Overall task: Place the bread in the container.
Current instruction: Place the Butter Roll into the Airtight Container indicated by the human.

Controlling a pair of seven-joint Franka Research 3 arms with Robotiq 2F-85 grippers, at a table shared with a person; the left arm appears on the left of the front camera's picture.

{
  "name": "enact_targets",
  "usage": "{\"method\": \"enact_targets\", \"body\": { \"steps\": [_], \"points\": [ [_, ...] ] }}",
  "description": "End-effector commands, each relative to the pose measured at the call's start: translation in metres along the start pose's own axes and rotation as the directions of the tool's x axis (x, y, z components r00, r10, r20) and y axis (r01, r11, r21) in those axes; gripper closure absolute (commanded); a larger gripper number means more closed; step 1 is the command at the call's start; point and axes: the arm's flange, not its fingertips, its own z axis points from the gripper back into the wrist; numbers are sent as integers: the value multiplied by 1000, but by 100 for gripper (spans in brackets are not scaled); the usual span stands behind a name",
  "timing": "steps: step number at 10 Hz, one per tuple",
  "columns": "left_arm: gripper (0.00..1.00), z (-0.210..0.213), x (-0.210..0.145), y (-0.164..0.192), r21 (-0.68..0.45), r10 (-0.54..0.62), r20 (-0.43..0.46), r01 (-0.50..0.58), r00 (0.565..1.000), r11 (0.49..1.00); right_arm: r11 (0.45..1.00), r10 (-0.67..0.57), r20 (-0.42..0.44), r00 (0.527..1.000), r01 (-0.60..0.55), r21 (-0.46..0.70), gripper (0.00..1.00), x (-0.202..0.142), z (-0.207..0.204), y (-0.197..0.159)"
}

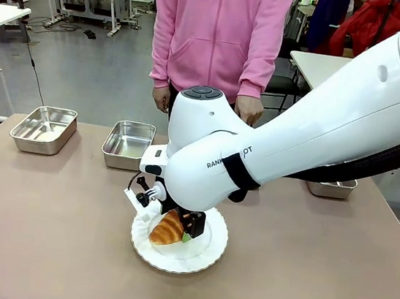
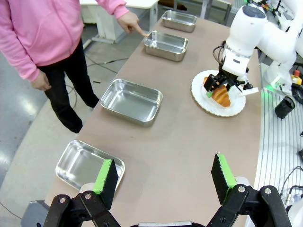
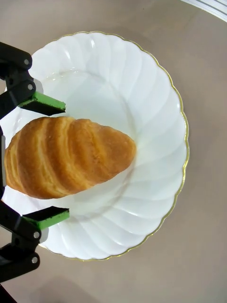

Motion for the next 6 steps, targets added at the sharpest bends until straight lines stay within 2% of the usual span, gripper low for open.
{"method": "enact_targets", "body": {
  "steps": [1,6],
  "points": [
    [0,1,0,-1,-5,-12,5,12,1000,1000,1000,13,-10,1000,-13,5,0,-2,1,-1],
    [0,1,0,-1,-5,-12,5,12,1000,1000,1000,3,-25,1000,-2,9,49,0,2,-2]
  ]
}}
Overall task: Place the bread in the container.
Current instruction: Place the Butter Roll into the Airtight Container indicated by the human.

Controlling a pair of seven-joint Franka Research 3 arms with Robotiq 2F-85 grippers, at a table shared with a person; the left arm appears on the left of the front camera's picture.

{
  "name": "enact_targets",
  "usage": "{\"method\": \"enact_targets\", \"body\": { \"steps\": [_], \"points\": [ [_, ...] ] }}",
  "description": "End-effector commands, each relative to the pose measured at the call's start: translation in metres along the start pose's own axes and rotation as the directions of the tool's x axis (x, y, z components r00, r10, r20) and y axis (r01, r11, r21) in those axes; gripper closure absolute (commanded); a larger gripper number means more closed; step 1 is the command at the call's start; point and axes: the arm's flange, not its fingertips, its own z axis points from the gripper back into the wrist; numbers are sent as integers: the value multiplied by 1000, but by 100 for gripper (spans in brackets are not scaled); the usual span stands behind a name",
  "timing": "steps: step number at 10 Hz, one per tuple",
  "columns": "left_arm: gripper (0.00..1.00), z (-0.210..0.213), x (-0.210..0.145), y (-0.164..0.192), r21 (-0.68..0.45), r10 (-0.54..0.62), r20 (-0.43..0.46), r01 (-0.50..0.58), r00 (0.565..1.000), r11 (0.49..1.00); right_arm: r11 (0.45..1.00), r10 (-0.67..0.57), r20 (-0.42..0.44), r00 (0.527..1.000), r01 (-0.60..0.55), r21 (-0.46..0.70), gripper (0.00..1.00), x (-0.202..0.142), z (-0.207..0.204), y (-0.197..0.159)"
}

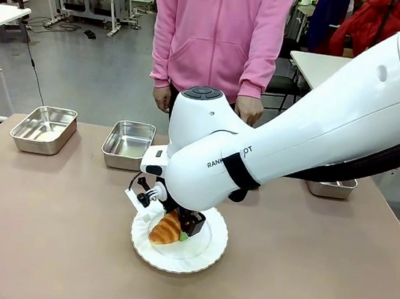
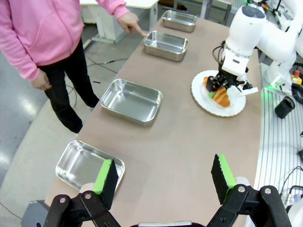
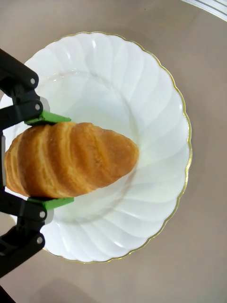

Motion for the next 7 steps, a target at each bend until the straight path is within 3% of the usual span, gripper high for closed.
{"method": "enact_targets", "body": {
  "steps": [1,2,6,7],
  "points": [
    [0,1,0,-1,-5,-12,5,12,1000,1000,999,-2,-38,999,4,49,49,2,2,-4],
    [0,1,0,-1,-5,-12,5,12,1000,1000,1000,0,0,1000,0,0,49,0,0,0],
    [0,1,0,-1,-5,-12,5,12,1000,1000,1000,-1,-4,1000,1,13,49,0,3,-2],
    [0,1,0,-1,-5,-12,5,12,1000,1000,991,-126,13,992,126,-49,49,-2,18,-5]
  ]
}}
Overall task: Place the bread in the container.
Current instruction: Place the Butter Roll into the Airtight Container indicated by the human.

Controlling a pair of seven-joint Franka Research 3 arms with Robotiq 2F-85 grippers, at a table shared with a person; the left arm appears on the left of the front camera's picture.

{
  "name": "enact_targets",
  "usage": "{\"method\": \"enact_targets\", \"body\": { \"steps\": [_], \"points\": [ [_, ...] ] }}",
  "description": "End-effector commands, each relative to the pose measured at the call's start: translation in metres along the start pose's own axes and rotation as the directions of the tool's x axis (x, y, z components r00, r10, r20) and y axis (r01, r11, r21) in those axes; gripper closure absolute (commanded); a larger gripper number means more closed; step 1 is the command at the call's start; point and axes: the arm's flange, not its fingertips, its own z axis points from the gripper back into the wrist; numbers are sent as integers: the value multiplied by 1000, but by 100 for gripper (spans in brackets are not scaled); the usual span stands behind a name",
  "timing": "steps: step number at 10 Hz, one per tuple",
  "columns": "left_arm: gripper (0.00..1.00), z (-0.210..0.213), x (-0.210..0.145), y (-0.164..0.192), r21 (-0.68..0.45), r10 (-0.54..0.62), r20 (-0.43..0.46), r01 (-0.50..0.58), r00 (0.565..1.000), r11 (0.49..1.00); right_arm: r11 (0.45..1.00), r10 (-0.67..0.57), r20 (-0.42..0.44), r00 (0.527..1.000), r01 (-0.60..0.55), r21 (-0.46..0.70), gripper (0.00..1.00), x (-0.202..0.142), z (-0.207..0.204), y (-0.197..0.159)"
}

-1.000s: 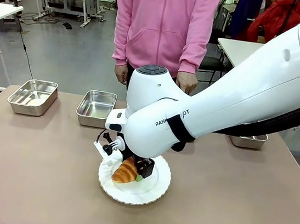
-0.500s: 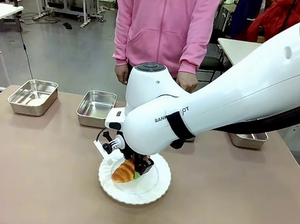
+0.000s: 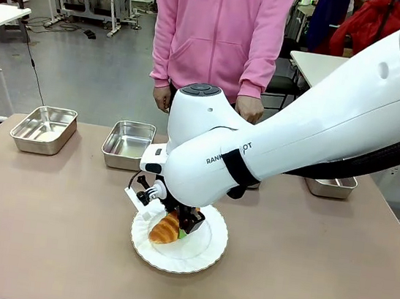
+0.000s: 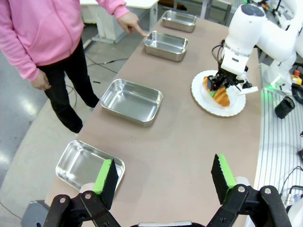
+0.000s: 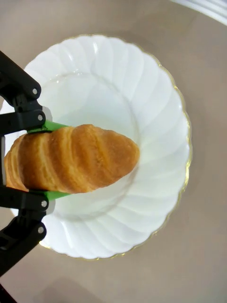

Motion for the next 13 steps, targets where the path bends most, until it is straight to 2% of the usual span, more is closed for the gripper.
{"method": "enact_targets", "body": {
  "steps": [1,2,3,4,5,6,7,8,9,10,11,13],
  "points": [
    [0,1,0,-1,-5,-12,5,12,1000,1000,980,-171,55,984,175,-98,49,-4,37,2],
    [0,1,0,-1,-5,-12,5,12,1000,1000,954,-258,45,965,261,-145,49,-6,62,5],
    [0,1,0,-1,-5,-12,5,12,1000,1000,910,-372,63,926,377,-174,49,-8,88,7],
    [0,1,0,-1,-5,-12,5,12,1000,1000,846,-490,84,868,496,-197,49,-11,111,5],
    [0,1,0,-1,-5,-12,5,12,1000,1000,781,-586,133,799,601,-170,49,-13,135,-1],
    [0,1,0,-1,-5,-12,5,12,1000,1000,691,-696,169,698,715,-106,49,-16,152,-6],
    [0,1,0,-1,-5,-12,5,12,1000,1000,621,-756,215,619,781,-62,49,-23,167,-11],
    [0,1,0,-1,-5,-12,5,12,1000,1000,523,-818,279,503,852,-4,49,-33,179,-19],
    [0,1,0,-1,-5,-12,5,12,1000,1000,384,-878,318,358,923,21,49,-52,189,-26],
    [0,1,0,-1,-5,-12,5,12,1000,1000,199,-923,341,177,980,30,49,-73,197,-34],
    [0,1,0,-1,-5,-12,5,12,1000,1000,48,-935,352,29,998,44,49,-97,202,-41],
    [0,1,0,-1,-5,-12,5,12,1000,1000,-138,-944,300,-139,990,25,49,-136,205,-42]
  ]
}}
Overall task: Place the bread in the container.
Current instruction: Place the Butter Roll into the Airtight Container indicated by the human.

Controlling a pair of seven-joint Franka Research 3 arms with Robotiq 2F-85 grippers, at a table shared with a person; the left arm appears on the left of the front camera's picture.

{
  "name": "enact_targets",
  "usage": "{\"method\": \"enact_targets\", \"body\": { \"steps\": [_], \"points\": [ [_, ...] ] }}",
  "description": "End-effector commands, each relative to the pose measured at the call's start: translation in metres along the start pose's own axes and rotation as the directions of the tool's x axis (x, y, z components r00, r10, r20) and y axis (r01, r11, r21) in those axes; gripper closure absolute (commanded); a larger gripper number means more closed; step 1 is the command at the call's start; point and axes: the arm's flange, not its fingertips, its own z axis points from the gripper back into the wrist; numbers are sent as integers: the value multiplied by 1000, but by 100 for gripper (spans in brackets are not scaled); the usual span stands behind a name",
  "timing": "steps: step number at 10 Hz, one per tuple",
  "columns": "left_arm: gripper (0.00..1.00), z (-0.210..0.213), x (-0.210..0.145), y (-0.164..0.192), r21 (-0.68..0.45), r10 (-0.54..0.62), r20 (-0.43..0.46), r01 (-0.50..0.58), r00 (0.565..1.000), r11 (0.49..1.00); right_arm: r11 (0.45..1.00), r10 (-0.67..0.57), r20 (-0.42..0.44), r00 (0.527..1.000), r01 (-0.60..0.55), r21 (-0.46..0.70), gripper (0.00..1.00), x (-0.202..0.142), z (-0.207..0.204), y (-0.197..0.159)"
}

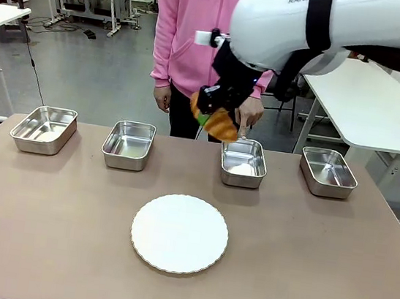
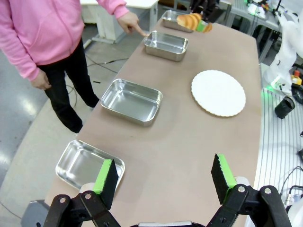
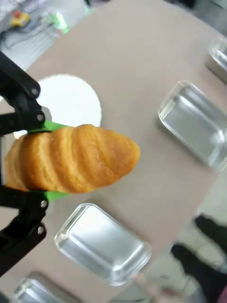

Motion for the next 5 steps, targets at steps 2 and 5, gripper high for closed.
{"method": "enact_targets", "body": {
  "steps": [2,5],
  "points": [
    [0,1,0,-1,-5,-13,5,13,1000,1000,990,-131,-127,983,123,-70,49,1,-8,-23],
    [0,1,0,-1,-5,-13,5,13,1000,1000,992,-114,-50,992,111,-56,49,-6,-7,-30]
  ]
}}
